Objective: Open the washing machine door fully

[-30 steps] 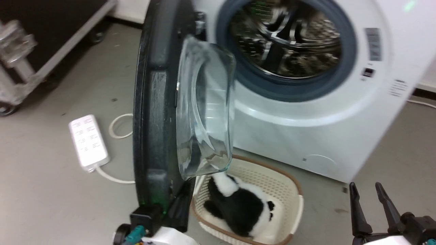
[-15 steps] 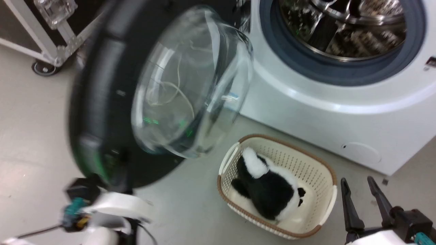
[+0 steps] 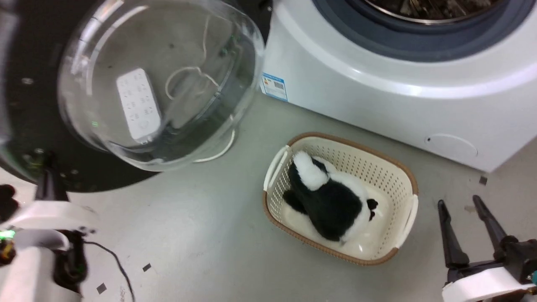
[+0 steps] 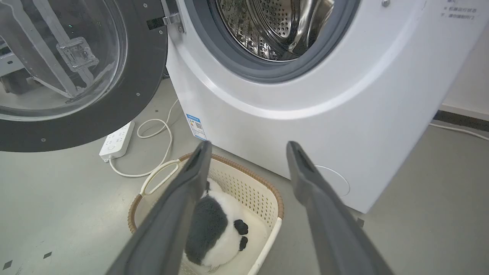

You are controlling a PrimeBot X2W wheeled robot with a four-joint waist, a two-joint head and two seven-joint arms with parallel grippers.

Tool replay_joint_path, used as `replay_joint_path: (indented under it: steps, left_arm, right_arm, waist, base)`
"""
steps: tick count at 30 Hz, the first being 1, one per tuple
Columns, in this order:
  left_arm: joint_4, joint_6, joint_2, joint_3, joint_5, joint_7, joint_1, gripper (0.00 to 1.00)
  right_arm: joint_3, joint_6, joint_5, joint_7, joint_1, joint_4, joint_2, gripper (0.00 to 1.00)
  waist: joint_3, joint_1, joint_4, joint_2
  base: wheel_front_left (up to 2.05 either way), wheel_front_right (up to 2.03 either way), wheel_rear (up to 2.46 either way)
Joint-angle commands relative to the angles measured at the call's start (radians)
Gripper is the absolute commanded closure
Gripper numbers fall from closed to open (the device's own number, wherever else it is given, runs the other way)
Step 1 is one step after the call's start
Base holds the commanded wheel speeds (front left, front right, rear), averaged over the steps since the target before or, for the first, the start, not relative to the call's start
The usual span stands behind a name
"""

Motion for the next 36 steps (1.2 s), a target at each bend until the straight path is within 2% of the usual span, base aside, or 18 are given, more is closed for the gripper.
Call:
replay_joint_path:
  steps: [1,8,15,23,30,36]
  left_arm:
    - [0.025,-0.005,0.020,0.012,-0.001,-0.008,-0.029,1.00]
    - [0.154,-0.034,0.064,0.037,-0.007,-0.009,-0.109,1.00]
    - [0.216,-0.052,0.065,0.039,0.026,-0.010,-0.129,1.00]
    - [0.065,-0.070,-0.016,0.014,0.146,-0.011,-0.035,1.00]
    - [-0.144,-0.083,-0.127,-0.013,0.216,-0.011,0.104,1.00]
    - [-0.200,-0.096,-0.196,-0.066,0.254,-0.011,0.209,1.00]
  right_arm:
    - [-0.001,0.001,-0.002,0.006,-0.011,-0.013,-0.011,0.00]
    - [-0.004,0.001,0.001,0.023,-0.025,-0.038,-0.023,0.00]
    - [-0.009,0.001,0.010,0.020,-0.028,-0.038,-0.007,0.00]
    - [-0.008,0.001,0.006,-0.013,-0.034,-0.003,0.016,0.00]
    - [-0.033,0.001,-0.026,-0.037,-0.026,0.002,0.046,0.00]
    - [-0.028,0.001,-0.044,-0.040,-0.011,0.012,0.060,0.00]
  waist:
    - [0.021,-0.0001,-0.015,0.0000]
    - [0.039,-0.0001,-0.035,0.0000]
    - [0.012,-0.0001,-0.046,0.0000]
    - [-0.099,-0.0001,-0.086,0.0000]
    - [-0.196,-0.0001,-0.166,0.0000]
    - [-0.253,-0.0001,-0.242,0.0000]
  base:
    - [0.00,0.00,0.00]
    - [0.00,0.00,0.00]
    - [0.00,0.00,0.00]
    - [0.00,0.00,0.00]
    - [0.00,0.00,0.00]
    - [0.00,0.00,0.00]
